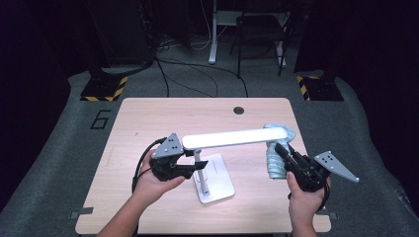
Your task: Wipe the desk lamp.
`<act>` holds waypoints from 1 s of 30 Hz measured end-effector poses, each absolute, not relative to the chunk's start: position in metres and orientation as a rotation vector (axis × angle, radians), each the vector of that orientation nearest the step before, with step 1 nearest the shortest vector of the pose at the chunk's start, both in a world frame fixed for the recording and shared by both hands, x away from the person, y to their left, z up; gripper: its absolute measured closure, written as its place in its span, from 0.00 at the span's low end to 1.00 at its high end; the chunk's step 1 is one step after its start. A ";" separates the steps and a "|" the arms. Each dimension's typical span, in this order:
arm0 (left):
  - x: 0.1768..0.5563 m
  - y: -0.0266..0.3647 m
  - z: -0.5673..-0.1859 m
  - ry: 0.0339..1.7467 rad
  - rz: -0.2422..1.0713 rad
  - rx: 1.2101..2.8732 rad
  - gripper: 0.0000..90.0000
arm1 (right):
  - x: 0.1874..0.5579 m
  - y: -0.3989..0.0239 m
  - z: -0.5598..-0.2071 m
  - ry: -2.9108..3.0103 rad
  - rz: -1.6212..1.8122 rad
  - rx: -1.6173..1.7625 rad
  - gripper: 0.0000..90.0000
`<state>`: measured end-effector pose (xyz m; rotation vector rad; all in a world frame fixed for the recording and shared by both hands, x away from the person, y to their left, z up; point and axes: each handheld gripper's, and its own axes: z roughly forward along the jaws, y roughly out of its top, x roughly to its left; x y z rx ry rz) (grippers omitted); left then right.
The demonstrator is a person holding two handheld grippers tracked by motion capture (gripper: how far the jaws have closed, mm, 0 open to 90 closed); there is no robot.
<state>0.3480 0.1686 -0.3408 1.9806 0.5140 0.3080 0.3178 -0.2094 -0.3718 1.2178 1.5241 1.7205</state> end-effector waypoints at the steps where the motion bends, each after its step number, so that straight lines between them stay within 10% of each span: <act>1: 0.348 0.169 -0.341 0.515 0.308 1.980 0.58 | 0.317 -0.209 -0.371 1.525 1.713 1.214 0.83; 30: 0.350 0.167 -0.341 0.516 0.306 1.984 0.58 | 0.315 -0.216 -0.369 1.511 1.713 1.225 0.83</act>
